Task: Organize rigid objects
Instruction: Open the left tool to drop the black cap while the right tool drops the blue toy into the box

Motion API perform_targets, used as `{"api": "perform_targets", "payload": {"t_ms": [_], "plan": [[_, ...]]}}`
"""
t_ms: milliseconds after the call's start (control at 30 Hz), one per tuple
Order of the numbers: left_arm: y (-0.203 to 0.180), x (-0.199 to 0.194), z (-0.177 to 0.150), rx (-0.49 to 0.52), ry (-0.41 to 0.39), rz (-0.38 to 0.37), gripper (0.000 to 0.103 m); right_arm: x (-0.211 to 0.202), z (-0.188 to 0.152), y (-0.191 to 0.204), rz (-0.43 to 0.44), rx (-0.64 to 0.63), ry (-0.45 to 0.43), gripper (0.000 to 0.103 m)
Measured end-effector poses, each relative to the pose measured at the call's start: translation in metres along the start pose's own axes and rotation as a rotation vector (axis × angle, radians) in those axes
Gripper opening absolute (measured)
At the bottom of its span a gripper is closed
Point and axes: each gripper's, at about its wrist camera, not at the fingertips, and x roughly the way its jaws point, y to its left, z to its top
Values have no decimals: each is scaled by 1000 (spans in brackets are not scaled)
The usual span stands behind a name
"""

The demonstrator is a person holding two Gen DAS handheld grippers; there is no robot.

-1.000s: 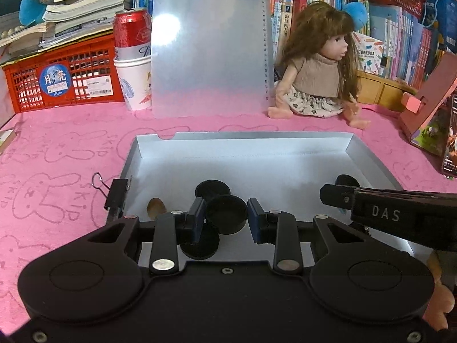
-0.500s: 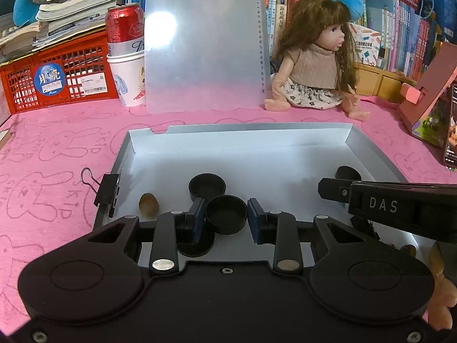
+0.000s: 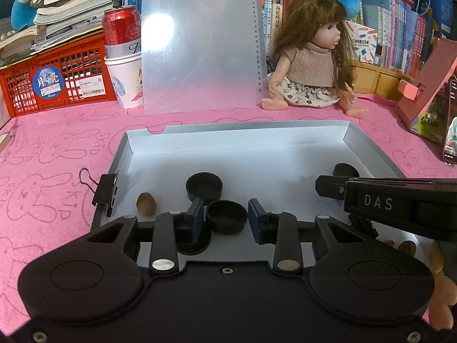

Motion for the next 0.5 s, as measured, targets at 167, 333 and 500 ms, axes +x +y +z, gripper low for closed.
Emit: {"api": "perform_targets", "payload": {"t_ms": [167, 333, 500], "plan": [[0, -5, -1, 7, -16, 5, 42, -3, -1, 0, -1, 2, -8, 25], [-2, -10, -1, 12, -21, 3, 45, -7, 0, 1, -4, -5, -20, 26], [-3, -14, -1, 17, -29, 4, 51, -11, 0, 2, -7, -5, -26, 26]]}}
